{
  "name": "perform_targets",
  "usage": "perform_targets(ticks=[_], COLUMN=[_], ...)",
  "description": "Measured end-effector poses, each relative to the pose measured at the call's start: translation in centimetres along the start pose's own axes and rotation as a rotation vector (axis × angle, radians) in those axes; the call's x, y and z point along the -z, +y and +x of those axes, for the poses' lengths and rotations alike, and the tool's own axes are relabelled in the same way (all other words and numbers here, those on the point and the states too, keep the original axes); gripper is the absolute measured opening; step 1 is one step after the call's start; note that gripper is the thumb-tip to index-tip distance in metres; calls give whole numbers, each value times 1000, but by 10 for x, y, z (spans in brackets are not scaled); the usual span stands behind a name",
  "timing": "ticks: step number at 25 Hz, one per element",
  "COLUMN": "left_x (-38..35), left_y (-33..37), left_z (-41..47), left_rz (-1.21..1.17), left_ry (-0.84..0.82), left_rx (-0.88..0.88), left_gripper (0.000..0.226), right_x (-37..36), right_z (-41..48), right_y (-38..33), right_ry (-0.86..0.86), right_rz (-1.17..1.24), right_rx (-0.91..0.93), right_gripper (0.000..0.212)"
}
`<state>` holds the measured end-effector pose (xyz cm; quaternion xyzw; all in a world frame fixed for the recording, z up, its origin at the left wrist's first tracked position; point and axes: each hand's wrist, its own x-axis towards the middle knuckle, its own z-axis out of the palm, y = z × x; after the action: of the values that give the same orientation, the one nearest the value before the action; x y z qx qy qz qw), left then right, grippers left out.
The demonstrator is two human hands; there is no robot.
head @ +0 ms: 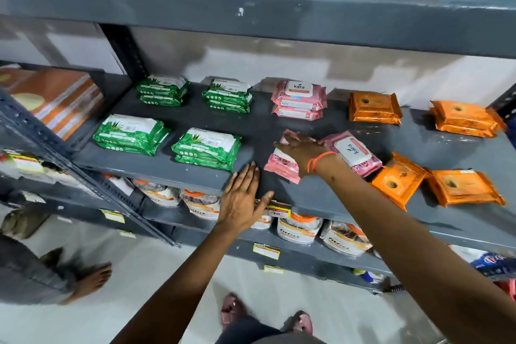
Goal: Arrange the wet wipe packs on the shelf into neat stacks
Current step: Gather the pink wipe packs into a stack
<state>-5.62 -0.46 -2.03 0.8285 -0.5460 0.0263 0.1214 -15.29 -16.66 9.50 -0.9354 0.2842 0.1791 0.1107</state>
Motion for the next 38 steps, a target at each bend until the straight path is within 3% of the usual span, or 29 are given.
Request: perform_targets(ticks=[3,6,14,22,26,27,30,31,33,34,36,38], left_x=[3,3,-3,-7,-6,-5,-5,-4,-3,-3,-2,-2], left_y=[2,0,0,-3,-4,-3,-2,-2,-1,-1,0,-1], left_z=[0,1,1,1,0,0,0,-1,-1,-2,-1,-1], left_rz=[38,22,18,-4,-19,-27,-30,-34,-50,-54,-51,-47], left_ry=[-47,-66,-78,-63,-53,-49,-42,-36,-35,-40,-42,-44], left_rx=[16,27,69,57,55,54,53,57,61,62,63,66], left_gripper=[83,92,95,93,92,93,94,94,93,93,93,93], right_x=[7,3,-31,-40,-20,-15,-10,-7,-9,-5,0,10], right_z=[17,31,31,16,0,-4,-27,-35,-33,-28,-31,-26], right_y=[2,-3,-7,-11,15,32,75,77,79,79,72,69], right_ry=[-29,47,304,297,431,374,-118,-165,9,-6,-167,-102], right_rz=[-212,-302,-43,-29,173,150,122,150,541,622,463,455], right_rx=[134,182,-29,-173,-259,-326,-533,-491,-602,-669,-651,-653], right_gripper=[80,88,87,90,62,59,48,45,41,39,36,34])
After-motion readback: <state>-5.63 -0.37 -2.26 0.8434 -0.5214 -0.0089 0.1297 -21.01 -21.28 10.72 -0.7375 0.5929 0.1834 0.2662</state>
